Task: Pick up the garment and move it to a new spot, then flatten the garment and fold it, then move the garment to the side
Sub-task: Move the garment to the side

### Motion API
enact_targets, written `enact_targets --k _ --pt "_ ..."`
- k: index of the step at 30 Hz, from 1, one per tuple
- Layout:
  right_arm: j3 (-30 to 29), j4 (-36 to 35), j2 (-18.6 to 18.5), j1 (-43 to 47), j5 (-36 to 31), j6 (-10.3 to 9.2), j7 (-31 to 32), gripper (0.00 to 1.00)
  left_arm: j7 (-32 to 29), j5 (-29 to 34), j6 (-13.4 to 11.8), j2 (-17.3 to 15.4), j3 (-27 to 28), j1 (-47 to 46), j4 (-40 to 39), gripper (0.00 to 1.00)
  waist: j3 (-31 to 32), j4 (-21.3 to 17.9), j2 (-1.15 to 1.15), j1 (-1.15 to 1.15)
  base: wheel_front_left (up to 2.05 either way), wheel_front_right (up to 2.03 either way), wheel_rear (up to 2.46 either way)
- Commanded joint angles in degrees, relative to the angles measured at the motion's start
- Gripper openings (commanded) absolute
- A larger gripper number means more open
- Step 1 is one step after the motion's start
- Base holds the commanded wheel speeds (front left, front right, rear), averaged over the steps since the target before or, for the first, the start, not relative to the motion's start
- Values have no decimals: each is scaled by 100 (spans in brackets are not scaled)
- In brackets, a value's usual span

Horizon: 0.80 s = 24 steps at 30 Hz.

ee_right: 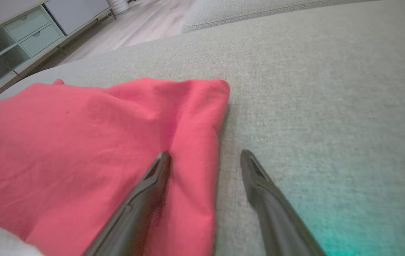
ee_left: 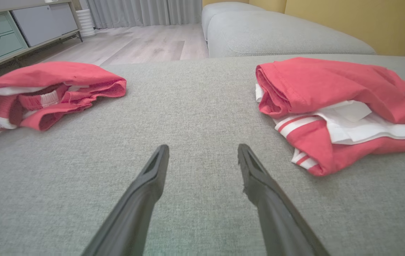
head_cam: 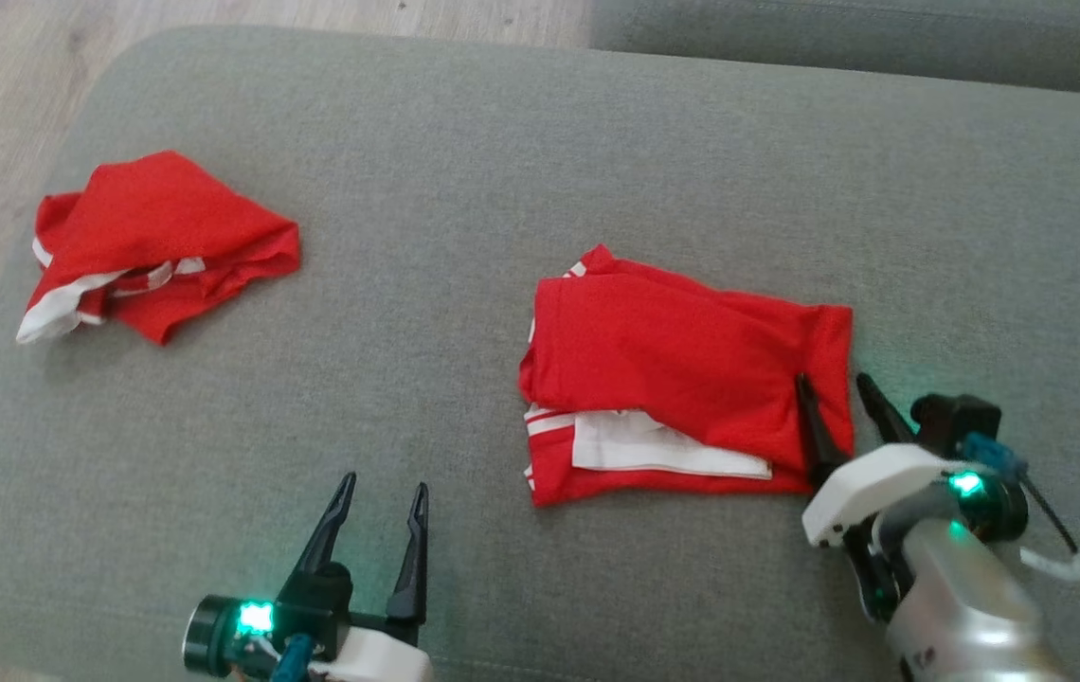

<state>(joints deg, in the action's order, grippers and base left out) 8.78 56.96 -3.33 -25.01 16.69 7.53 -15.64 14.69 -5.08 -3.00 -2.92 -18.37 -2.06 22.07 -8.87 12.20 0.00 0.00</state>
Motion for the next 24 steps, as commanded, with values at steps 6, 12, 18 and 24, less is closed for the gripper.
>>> enact_targets --k 6,12,18,24 --pt "749 54 46 -16 521 -4 65 0 30 -97 -53 4 158 -238 -186 100 15 -95 0 0 0 0 0" --pt "314 -537 45 -35 167 -4 65 0 30 -98 -39 4 184 -256 -287 100 147 -842 0 0 0 0 0" --pt "199 -854 45 44 104 -4 64 0 30 -75 24 4 150 -442 -340 100 179 -2206 0 0 0 0 0" --pt "421 -1051 45 96 250 -4 64 0 30 -12 87 4 97 -661 -264 100 68 -3508 0 0 0 0 0"
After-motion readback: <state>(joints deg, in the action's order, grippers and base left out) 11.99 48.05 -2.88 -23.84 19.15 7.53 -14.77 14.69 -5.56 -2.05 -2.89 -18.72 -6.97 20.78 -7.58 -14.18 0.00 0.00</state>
